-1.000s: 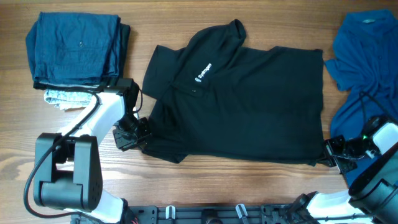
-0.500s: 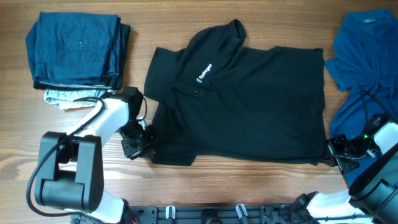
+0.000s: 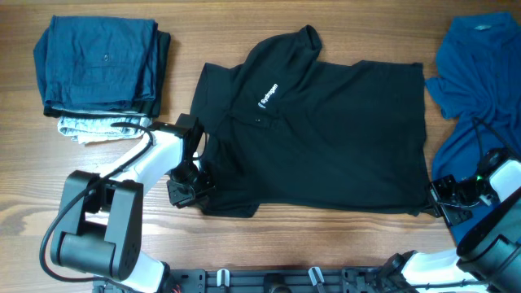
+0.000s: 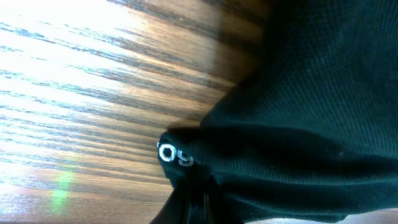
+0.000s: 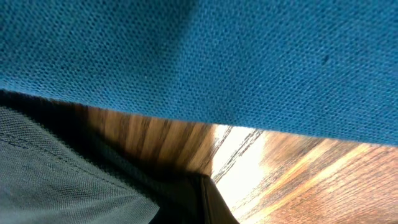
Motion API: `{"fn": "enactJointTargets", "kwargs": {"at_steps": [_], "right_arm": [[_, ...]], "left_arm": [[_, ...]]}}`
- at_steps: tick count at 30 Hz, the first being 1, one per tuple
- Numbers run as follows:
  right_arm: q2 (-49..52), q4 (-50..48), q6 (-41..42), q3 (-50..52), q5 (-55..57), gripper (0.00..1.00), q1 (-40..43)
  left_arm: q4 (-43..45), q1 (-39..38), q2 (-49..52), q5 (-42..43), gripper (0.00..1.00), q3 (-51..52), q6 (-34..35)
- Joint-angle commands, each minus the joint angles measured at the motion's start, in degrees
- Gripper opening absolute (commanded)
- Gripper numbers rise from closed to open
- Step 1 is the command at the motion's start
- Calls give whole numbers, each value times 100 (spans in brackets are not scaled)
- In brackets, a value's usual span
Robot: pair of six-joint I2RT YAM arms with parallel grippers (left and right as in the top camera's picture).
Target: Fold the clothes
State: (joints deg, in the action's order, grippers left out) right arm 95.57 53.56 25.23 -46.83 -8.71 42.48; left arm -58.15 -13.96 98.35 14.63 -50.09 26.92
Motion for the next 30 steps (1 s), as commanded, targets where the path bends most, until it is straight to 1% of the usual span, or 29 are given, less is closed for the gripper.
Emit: {"fn": "enactJointTargets", "kwargs": {"at_steps": [1,7,10,11,12,13,14,15,16,18,20,22,24,25,26,27,30], "right_arm": [[59,-146,20,-116,284,4,50],[59,44,17,-116,273,4,50],[59,31,-46,-116,273,7,50],[59,24,-111,-116,271,12,50],[59,22,-111,-116,273,25,50],[57,22,-111,-116,273,29,50],[59,22,-122,-116,273,36,50],[59,22,-127,-116,273,46,50],[59,22,-127,-116,273,64,50],[57,22,-131,-118,273,78,50],[57,52,-133,-210,227,88,50],[52,227,-129,-439,142,92,50],[42,498,-125,-772,90,93,46],[24,540,-129,-859,-2,93,44],[-9,542,-162,-933,-133,93,17],[-24,542,-245,-964,-240,93,-11],[-35,557,-407,-1075,-560,92,-144]], "left_arm": [[-31,-20,-74,-118,8,39,61],[-4,-20,-74,-122,9,157,208],[96,-20,-74,-120,14,251,210],[118,-20,-74,-120,15,251,210],[138,-20,-74,-120,17,251,210],[144,-20,-74,-120,18,251,210],[144,-20,-74,-122,19,251,210],[144,-20,-74,-122,19,251,208],[142,-20,-74,-120,20,251,208],[133,-20,-74,-120,20,251,208],[72,-20,-74,-120,20,251,208],[28,-20,-74,-120,20,251,205],[-26,-20,-74,-122,20,251,205],[-55,-20,-74,-122,21,249,205],[-105,-20,-76,-122,26,232,205],[-160,-20,-76,-122,28,208,205],[-476,-20,-76,-125,30,9,201]]}}
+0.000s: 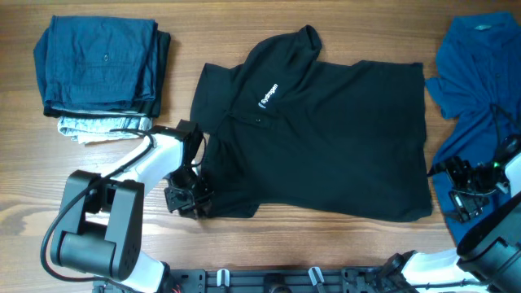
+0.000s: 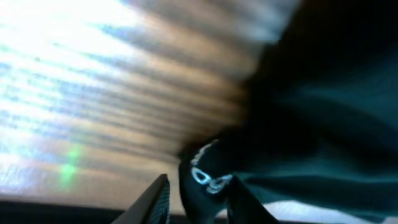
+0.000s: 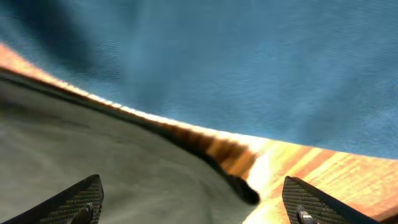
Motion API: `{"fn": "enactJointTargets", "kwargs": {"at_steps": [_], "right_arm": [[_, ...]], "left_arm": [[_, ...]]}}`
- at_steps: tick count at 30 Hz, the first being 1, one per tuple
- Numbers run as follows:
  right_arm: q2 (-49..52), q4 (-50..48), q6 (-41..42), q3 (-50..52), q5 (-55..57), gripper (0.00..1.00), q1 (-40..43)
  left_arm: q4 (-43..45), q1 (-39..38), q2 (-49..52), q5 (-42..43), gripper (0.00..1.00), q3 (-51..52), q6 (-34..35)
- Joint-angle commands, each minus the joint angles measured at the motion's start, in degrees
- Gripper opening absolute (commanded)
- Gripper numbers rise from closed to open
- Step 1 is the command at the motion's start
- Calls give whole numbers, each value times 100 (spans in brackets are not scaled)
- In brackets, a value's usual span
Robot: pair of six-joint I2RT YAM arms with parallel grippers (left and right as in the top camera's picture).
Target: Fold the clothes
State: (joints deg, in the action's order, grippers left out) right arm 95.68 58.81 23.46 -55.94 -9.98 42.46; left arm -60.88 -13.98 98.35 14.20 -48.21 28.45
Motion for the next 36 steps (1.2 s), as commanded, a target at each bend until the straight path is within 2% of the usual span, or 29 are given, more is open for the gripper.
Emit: {"fn": "enactJointTargets", "kwargs": {"at_steps": [1,7,9,10,11,12,14,15,17,21,26,28,31,36], "right_arm": [[-46,37,-251,-205,-470,92,-219],[-44,-157,-295,-229,-603,93,-503],[-44,-164,-313,-229,-708,94,-501],[-44,-203,-321,-229,-778,94,-501],[-44,-240,-313,-229,-861,94,-503],[-44,-269,-313,-229,-931,100,-503],[-44,-382,-313,-229,-1075,100,-505],[-44,-417,-313,-229,-1132,100,-505],[-44,-437,-289,-229,-1156,100,-505],[-44,-393,-238,-229,-1154,99,-505],[-44,-962,-131,-461,-1152,100,-505],[-44,-1281,192,-492,-1154,100,-505],[-44,-1333,245,-479,-1150,99,-505],[-44,-1755,247,-479,-1150,99,-505]], "left_arm": [[-365,-17,-81,-83,31,-323,31],[-1414,-17,-103,-549,34,-1626,-181],[-1504,-17,-122,-619,34,-2105,-271],[-1467,-17,-127,-616,30,-2382,-271],[-1257,-17,-127,-614,18,-2870,-271],[-1040,-17,-127,-610,14,-3077,-269],[-310,-17,-122,-407,7,-3668,-304],[-22,-17,-105,-258,4,-3882,-557],[372,-17,17,-50,7,-4555,-876],[181,-17,605,-52,6,-6161,-879],[94,-210,1840,-52,4,-8166,-979],[514,-396,2312,-76,4,-8371,-1126],[1189,-623,2881,-450,4,-8371,-1204],[1799,-756,3748,-1038,19,-8369,-1773]]}}
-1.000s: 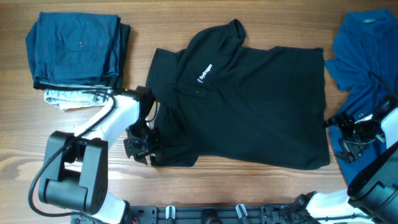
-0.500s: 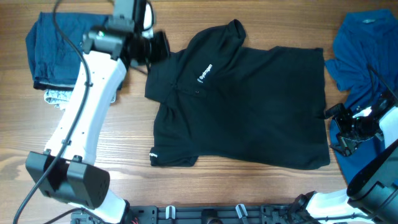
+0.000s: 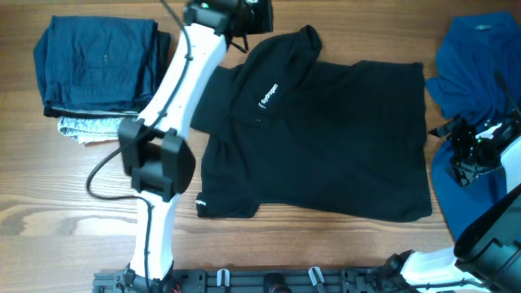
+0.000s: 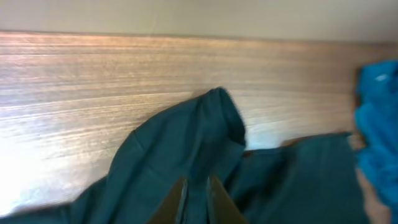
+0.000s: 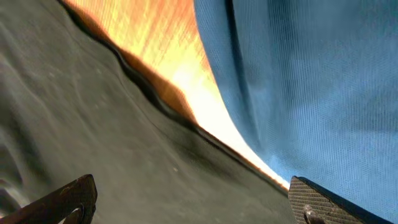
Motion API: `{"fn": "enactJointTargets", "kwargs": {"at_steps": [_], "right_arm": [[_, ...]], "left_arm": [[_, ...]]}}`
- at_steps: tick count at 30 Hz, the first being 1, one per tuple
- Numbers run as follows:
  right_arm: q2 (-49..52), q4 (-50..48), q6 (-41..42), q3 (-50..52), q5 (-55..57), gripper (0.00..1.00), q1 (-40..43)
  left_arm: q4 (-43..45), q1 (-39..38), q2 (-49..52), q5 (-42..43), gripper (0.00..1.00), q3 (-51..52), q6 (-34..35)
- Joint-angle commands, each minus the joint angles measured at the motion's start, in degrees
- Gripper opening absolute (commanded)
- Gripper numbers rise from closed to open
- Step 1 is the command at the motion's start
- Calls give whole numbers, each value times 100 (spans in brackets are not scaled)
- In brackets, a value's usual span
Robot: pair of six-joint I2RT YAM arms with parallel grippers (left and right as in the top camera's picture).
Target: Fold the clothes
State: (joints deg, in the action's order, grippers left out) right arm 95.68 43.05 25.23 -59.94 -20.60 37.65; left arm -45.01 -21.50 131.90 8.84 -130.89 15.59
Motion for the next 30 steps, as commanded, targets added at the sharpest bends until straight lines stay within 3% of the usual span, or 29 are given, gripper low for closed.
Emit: {"fn": "enactJointTargets", "kwargs": {"at_steps": [1,4,7,9,11,12,14,19,22,25,28,30], "right_arm": [[-44,-260,72,-79,-87,99,-24],[-44,-579,72,-79,-87,99,-24],[-44,-802,70,-79,-87,99,-24],[-44,-925,68,-79,-87,99,-24],[-44,-981,68,-79,-87,100,-24],[-44,-984,68,-79,-87,100,-24],[-44,-984,70,-79,-87,100,-24],[-44,-984,70,-79,-87,99,-24],[-44,-984,70,-79,-87,99,-24],[-44,-984,70,-79,-87,100,-24],[-44,-981,68,-79,-87,100,-24],[-44,-984,68,-79,-87,99,-24]], "left_arm": [[310,-4,544,-575,20,-101,-634],[723,13,1043,-590,22,-101,-817],[1174,-7,1432,-573,4,-101,-837],[1373,-31,1611,-573,4,-101,-837],[1572,-42,1764,-575,9,-101,-859],[1646,-42,1794,-575,23,-101,-946],[1805,-44,1858,-573,42,-101,-1119],[1878,-74,2039,-573,42,-101,-1569],[1915,-116,2092,-577,48,-101,-1993],[1910,-116,2092,-597,41,-101,-1993],[1893,-116,2092,-597,27,-101,-1991],[1873,-116,2092,-597,24,-101,-1991]]}}
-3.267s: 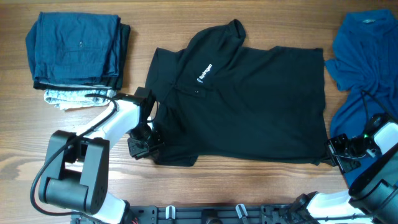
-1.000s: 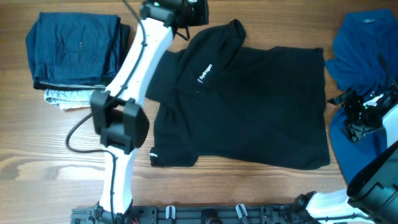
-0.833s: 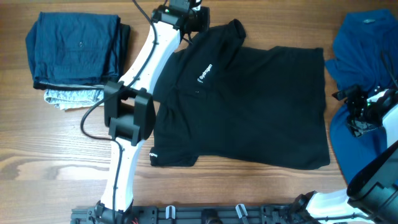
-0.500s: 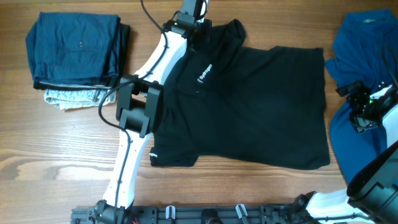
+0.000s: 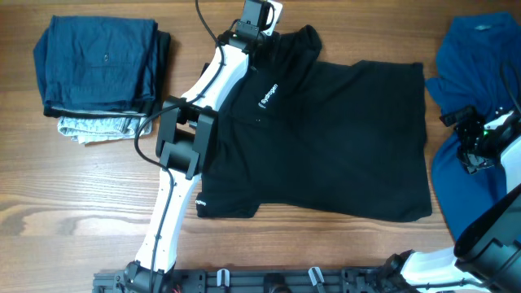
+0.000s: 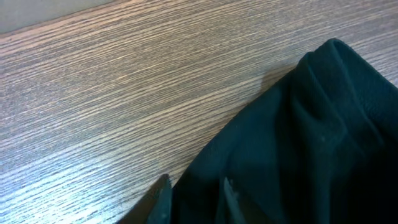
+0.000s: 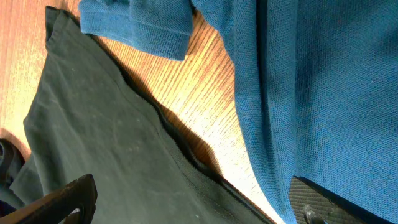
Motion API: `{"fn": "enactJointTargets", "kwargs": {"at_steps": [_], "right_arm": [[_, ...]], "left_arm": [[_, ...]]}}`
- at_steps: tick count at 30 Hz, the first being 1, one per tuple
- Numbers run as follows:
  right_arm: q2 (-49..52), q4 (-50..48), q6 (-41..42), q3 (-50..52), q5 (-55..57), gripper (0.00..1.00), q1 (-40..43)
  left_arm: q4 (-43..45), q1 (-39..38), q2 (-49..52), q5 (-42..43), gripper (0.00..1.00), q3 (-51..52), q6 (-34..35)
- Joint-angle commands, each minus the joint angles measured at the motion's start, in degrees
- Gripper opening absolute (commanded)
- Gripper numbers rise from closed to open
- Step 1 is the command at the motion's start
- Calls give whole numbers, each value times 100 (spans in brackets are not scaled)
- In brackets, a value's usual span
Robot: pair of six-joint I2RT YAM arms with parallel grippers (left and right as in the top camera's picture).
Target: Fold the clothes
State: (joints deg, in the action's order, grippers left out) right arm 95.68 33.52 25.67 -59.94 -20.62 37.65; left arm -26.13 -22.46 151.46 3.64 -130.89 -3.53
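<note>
A black polo shirt [image 5: 326,138] lies spread flat mid-table, collar at the far side. My left gripper [image 5: 264,28] has reached over to the shirt's far edge beside the collar. In the left wrist view it [image 6: 196,193] is open, with the dark fabric [image 6: 292,143] between its fingers over the wood. My right gripper [image 5: 466,138] hangs wide open at the shirt's right edge. The right wrist view shows it [image 7: 189,199] holding nothing, above the black hem [image 7: 93,137] and a blue shirt [image 7: 311,81].
A crumpled blue shirt [image 5: 480,57] lies at the right, close to the black shirt's edge. A folded dark blue stack [image 5: 102,61] rests on a pale garment [image 5: 98,126] at the far left. Wood table [image 5: 81,212] shows along the near side.
My left gripper has shifted slightly right and down to the fabric by the collar, its fingers now wider apart. My right gripper has moved a little farther along the shirt's right edge.
At first my left gripper was shut on the shirt's near-left hem corner and the right was at the near-right corner. A second later both were open there, the hem lying flat. Then the left was at the far edge by the collar, where it stays now.
</note>
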Motion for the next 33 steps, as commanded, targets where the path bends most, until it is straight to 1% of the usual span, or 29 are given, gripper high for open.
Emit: {"fn": "enactJointTargets", "kwargs": {"at_steps": [1,3,4,5,6,7,8,10,13,14,19,23,29,31,32,33], "right_arm": [[-44,-28,26,-79,-85,99,-24],[-44,-28,26,-79,-85,99,-24],[-44,-28,24,-79,-85,99,-24],[-44,-31,26,-79,-85,100,-24],[-44,-31,26,-79,-85,99,-24],[-44,-31,24,-79,-85,99,-24],[-44,-31,26,-79,-85,99,-24],[-44,-28,26,-79,-85,99,-24],[-44,-31,26,-79,-85,100,-24],[-44,-28,26,-79,-85,99,-24],[-44,-31,26,-79,-85,99,-24],[-44,-31,26,-79,-85,99,-24],[-44,-28,26,-79,-85,99,-24],[-44,-28,26,-79,-85,99,-24],[-44,-31,26,-79,-85,100,-24],[-44,-31,26,-79,-85,100,-24]], "left_arm": [[-20,-20,136,-74,25,-101,-79],[-20,-20,136,-76,25,-101,-79],[-24,-20,136,-76,27,-98,-79],[-17,-20,136,-76,34,-70,-79],[-17,-20,136,-76,36,-42,-81],[-20,-20,155,-76,35,-20,-81],[-24,-20,175,-79,31,-20,-81],[-20,-17,210,-267,20,-20,-76],[26,-13,210,-758,9,-20,-76],[26,-15,212,-859,4,-20,-76],[-39,103,212,-973,4,-20,-70],[-201,372,212,-979,4,-20,-9],[-372,804,210,-970,4,-20,632],[-365,874,210,-968,10,-20,704],[-339,876,210,-970,18,-20,704],[-293,874,208,-968,19,-22,702]]}}
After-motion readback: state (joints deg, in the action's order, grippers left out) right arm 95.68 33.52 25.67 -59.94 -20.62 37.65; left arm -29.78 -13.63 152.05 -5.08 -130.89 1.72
